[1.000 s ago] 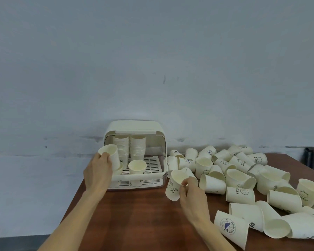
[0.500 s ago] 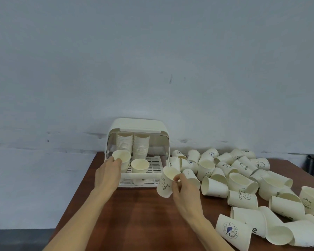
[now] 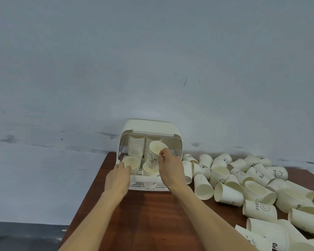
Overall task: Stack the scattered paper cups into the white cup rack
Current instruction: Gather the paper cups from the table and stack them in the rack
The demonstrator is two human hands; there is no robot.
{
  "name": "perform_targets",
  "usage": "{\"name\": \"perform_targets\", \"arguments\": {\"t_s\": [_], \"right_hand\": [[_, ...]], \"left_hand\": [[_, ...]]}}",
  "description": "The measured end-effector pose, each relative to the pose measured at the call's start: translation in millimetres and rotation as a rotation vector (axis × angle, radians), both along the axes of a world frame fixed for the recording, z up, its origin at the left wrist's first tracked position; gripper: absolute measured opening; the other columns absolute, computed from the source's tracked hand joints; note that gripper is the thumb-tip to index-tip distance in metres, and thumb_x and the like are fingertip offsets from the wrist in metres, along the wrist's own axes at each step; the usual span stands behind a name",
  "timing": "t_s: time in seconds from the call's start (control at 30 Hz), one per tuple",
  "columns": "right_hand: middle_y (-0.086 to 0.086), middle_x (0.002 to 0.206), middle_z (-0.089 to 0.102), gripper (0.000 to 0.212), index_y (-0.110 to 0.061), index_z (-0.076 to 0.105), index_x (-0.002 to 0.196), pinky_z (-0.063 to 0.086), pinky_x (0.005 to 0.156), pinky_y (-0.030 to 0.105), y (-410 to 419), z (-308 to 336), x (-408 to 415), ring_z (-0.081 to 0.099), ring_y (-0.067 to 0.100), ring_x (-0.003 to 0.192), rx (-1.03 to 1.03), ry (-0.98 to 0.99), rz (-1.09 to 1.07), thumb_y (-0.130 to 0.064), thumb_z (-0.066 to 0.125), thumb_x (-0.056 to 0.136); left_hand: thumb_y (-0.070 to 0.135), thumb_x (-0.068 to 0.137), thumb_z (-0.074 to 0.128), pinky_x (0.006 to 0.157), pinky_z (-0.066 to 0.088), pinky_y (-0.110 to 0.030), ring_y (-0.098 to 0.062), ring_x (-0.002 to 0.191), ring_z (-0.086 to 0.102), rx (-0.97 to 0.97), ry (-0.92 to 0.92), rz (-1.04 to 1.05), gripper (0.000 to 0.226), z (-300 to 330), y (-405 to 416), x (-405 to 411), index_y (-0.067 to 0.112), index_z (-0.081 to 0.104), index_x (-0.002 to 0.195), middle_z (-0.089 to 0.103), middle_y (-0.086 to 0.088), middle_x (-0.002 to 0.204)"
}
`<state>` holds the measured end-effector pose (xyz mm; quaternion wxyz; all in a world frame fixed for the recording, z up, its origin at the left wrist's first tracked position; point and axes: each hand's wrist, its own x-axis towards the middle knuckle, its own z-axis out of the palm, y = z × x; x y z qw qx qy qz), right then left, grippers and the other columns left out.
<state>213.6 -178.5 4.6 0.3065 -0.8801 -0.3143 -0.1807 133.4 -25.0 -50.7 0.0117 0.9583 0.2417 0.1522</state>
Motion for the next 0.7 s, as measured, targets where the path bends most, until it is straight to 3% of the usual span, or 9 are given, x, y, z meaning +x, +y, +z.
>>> {"name": "perform_targets", "arguments": {"t_s": [0.33, 0.43, 0.6, 0.7], "right_hand": [[0.007, 0.103, 0.065, 0.022, -0.015, 0.057, 0.108, 0.047, 0.070, 0.037, 20.3, -27.5, 15.6, 0.058, 0.028, 0.093, -0.223, 0.109, 0.005, -0.011, 0.041, 0.093], [0.009, 0.104, 0.065, 0.026, -0.014, 0.058, 0.110, 0.040, 0.066, 0.034, 20.5, -36.4, 15.1, 0.058, 0.030, 0.093, -0.248, 0.134, -0.016, -0.010, 0.039, 0.092], [0.006, 0.100, 0.067, 0.028, -0.016, 0.061, 0.108, 0.049, 0.069, 0.035, 21.3, -44.6, 12.3, 0.061, 0.027, 0.089, -0.223, 0.130, -0.056, -0.009, 0.042, 0.090], [0.005, 0.100, 0.068, 0.027, -0.018, 0.063, 0.107, 0.044, 0.066, 0.032, 21.2, -44.8, 12.2, 0.061, 0.027, 0.090, -0.196, 0.137, -0.062, -0.010, 0.043, 0.090]], "left_hand": [[0.001, 0.088, 0.051, 0.083, 0.046, -0.030, -0.022, 0.107, 0.054, 0.023, -0.038, 0.008, 0.039, -3.3, 1.7, 2.7, 0.014, 0.050, 0.124, 0.054, -0.005, 0.121], [0.002, 0.089, 0.051, 0.084, 0.046, -0.030, -0.023, 0.107, 0.055, 0.027, -0.051, 0.007, 0.041, -3.7, 1.0, 3.5, 0.013, 0.047, 0.128, 0.054, -0.006, 0.121], [0.004, 0.087, 0.057, 0.083, 0.048, -0.029, -0.022, 0.103, 0.057, 0.046, -0.055, 0.001, 0.045, -7.0, 0.3, 2.6, 0.015, 0.047, 0.130, 0.056, -0.005, 0.120], [0.005, 0.088, 0.057, 0.083, 0.047, -0.028, -0.020, 0.104, 0.055, 0.047, -0.035, 0.001, 0.042, -7.0, 0.7, 2.4, 0.016, 0.048, 0.127, 0.055, -0.005, 0.120]]}}
